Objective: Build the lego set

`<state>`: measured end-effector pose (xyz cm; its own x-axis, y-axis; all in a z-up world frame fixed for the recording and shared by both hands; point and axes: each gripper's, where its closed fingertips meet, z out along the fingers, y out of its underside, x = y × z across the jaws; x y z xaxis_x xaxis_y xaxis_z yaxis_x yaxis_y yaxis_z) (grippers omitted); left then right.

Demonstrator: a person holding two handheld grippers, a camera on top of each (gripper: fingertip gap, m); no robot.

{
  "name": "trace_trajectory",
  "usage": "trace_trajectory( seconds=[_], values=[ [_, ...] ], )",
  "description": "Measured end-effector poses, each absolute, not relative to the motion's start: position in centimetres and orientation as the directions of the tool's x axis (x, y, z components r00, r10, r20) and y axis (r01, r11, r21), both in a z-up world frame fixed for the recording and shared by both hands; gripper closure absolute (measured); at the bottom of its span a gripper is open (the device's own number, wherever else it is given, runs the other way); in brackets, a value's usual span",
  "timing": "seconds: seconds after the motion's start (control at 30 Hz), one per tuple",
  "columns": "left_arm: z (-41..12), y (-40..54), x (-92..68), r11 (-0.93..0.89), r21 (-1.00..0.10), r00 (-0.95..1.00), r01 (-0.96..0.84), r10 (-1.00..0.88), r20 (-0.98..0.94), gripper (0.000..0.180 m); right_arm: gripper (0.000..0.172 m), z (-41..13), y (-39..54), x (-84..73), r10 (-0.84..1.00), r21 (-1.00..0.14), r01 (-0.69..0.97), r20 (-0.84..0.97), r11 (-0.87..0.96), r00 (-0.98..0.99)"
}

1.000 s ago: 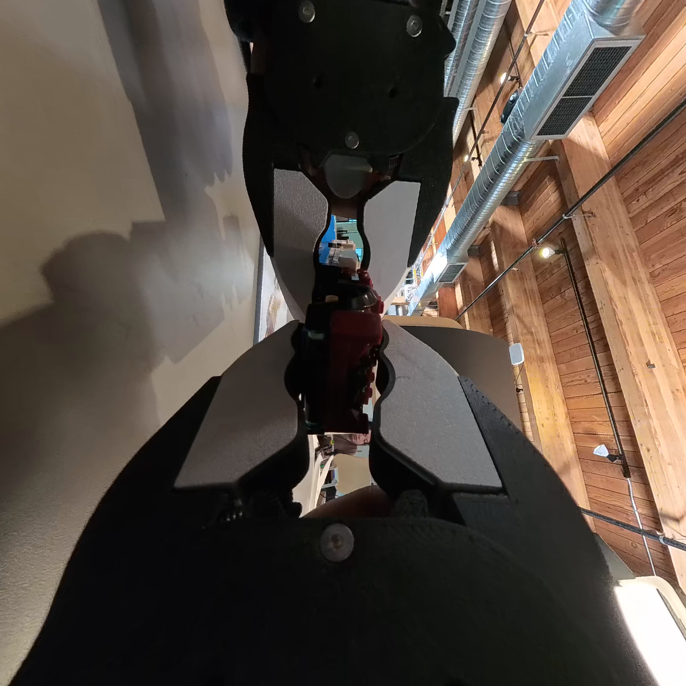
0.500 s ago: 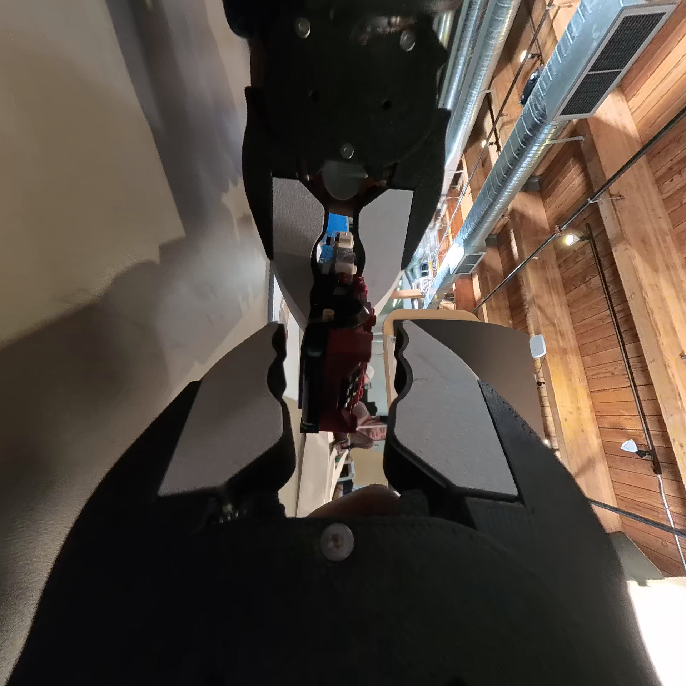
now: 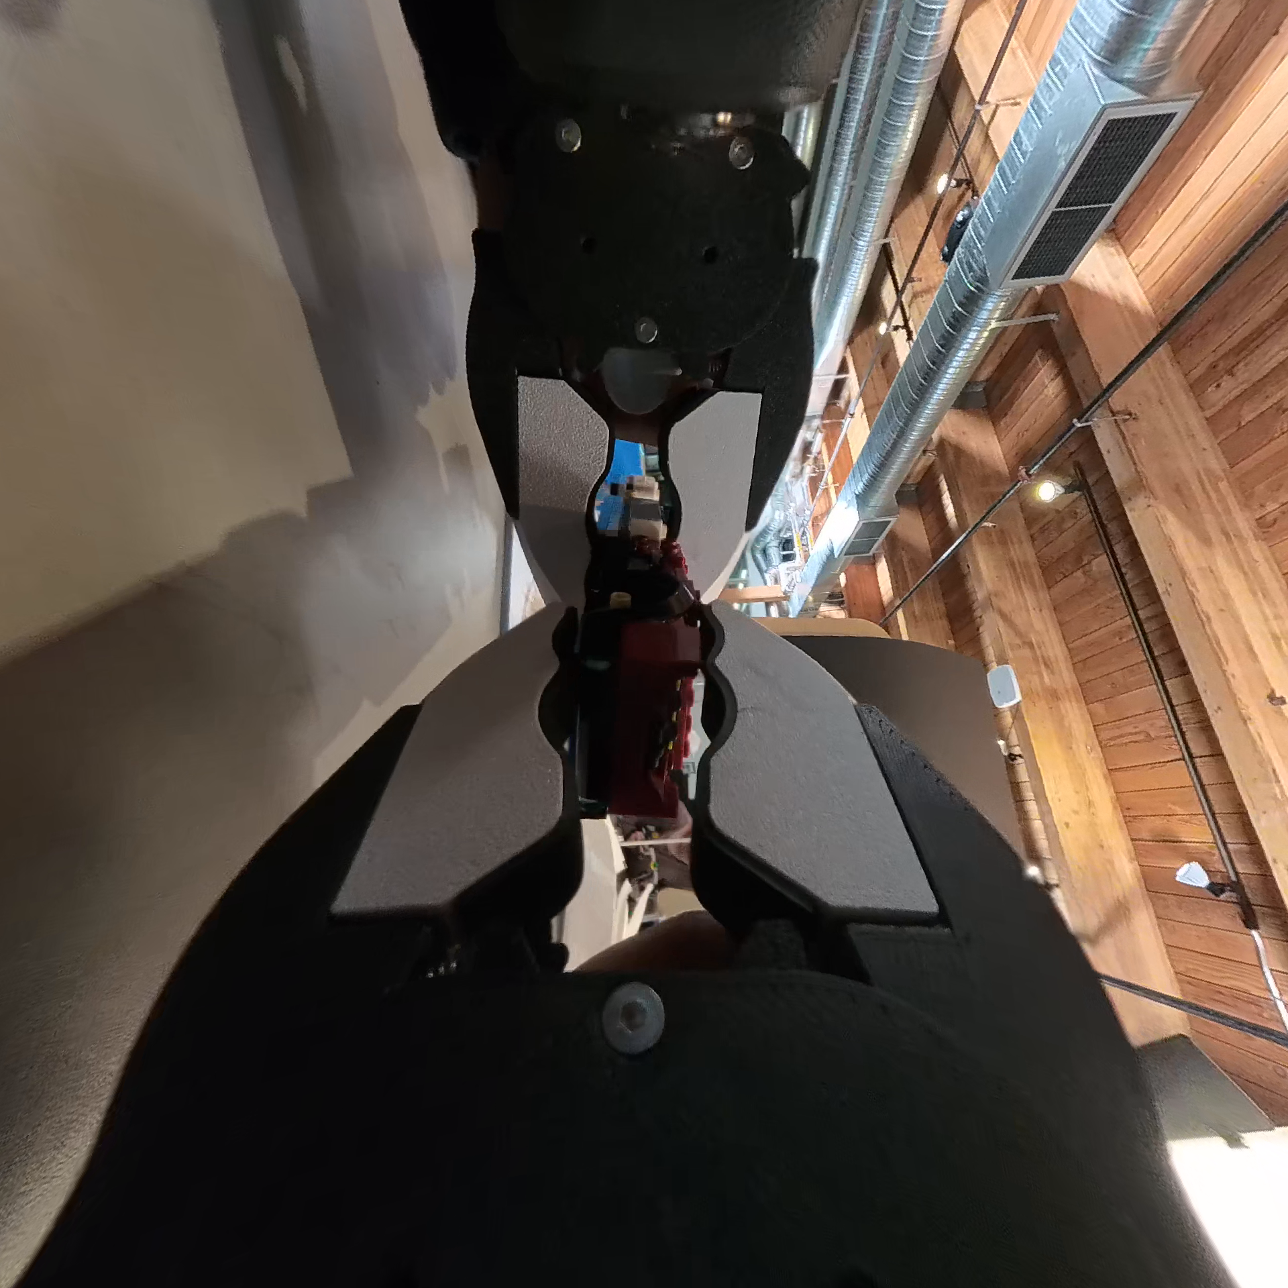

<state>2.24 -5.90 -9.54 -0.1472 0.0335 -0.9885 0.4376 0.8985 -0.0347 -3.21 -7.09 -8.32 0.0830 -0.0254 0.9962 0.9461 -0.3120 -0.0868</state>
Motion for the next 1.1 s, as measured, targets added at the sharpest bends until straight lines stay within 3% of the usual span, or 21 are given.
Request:
trace_trajectory(
  seconds=[0.83, 1.0, 1.1],
  values=[
    [-10.1, -6.3, 2.1, 0.888, -0.048, -0.179, 0.458, 0.040, -0.983, 0.155, 0.137, -9.0, -7.3, -3.8, 0.049, -0.164, 0.940, 0.981, -0.299, 0.187],
    [-10.0, -6.6, 1.8, 0.880, -0.064, -0.184, 0.471, 0.028, -0.983, 0.155, 0.120, -9.0, -7.4, -4.0, 0.051, -0.172, 0.939, 0.979, -0.297, 0.195],
    [-10.0, -6.4, 1.9, 0.881, -0.064, -0.186, 0.468, 0.027, -0.982, 0.155, 0.121, -8.9, -7.6, -4.6, 0.073, -0.176, 0.946, 0.977, -0.273, 0.203]
  ],
)
